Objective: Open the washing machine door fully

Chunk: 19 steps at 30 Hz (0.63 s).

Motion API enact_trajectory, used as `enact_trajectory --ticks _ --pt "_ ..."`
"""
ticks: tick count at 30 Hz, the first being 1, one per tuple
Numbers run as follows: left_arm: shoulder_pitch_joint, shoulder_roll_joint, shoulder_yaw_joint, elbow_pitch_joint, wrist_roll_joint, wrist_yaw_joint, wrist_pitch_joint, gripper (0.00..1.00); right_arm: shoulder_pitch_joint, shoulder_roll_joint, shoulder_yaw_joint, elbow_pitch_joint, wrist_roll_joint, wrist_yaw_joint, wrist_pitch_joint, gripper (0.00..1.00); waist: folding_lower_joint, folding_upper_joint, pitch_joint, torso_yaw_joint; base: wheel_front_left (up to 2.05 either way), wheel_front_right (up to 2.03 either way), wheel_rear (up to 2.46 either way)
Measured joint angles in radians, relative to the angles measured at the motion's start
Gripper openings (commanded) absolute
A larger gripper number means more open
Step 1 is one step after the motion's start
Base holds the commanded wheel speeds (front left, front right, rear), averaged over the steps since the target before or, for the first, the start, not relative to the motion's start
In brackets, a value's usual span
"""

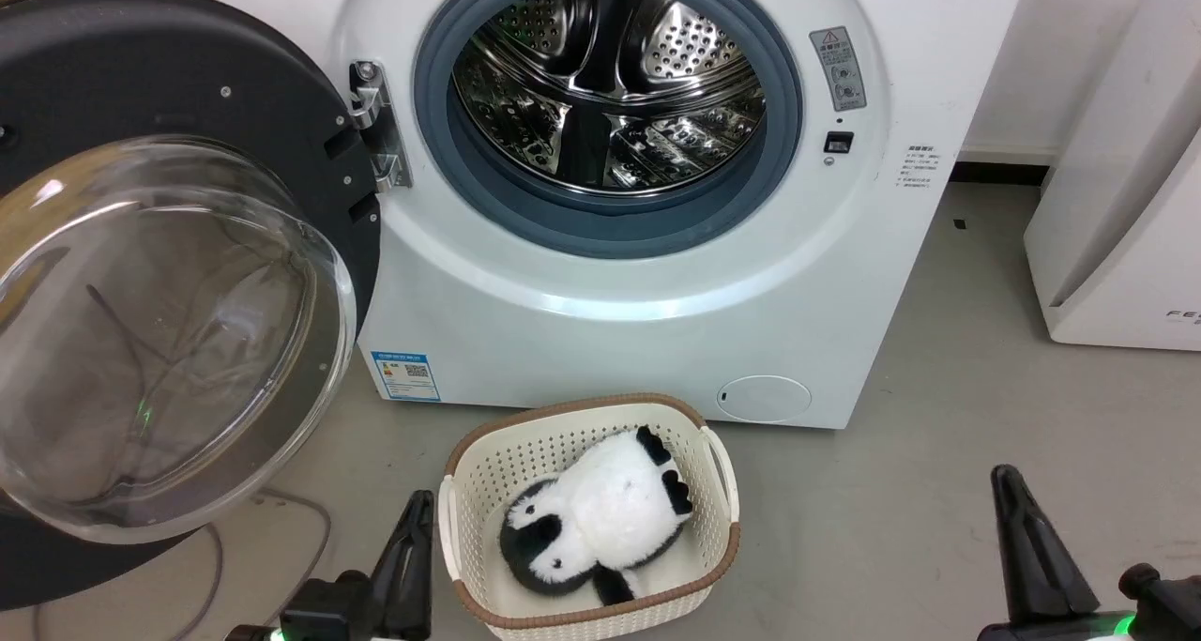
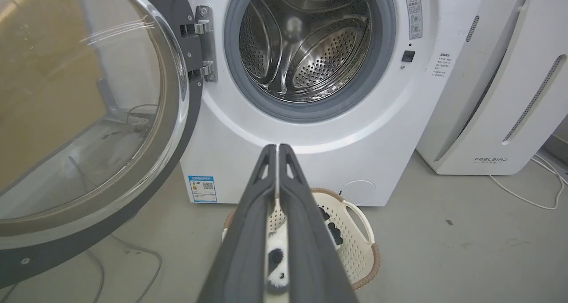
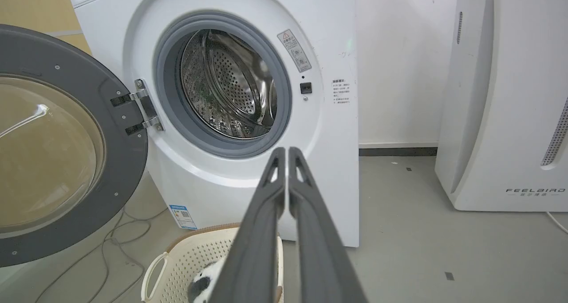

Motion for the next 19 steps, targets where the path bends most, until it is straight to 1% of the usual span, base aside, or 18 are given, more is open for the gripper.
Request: enact_trajectory --ticks 10,19 --pt "0.000 -0.003 0.013 -0.001 0.011 -0.002 0.015 0.00 -0.002 0.000 0.000 0.001 -0.011 0.000 0.015 0.00 -0.0001 0.0000 0.000 -0.006 0.00 0.00 0.00" --pt "-0.001 -0.014 0.031 -0.005 0.028 -0.013 0.031 0.00 -0.005 0.002 0.000 0.002 -0.029 0.000 0.035 0.00 0.0000 0.0000 0.001 -0.013 0.00 0.00 0.00"
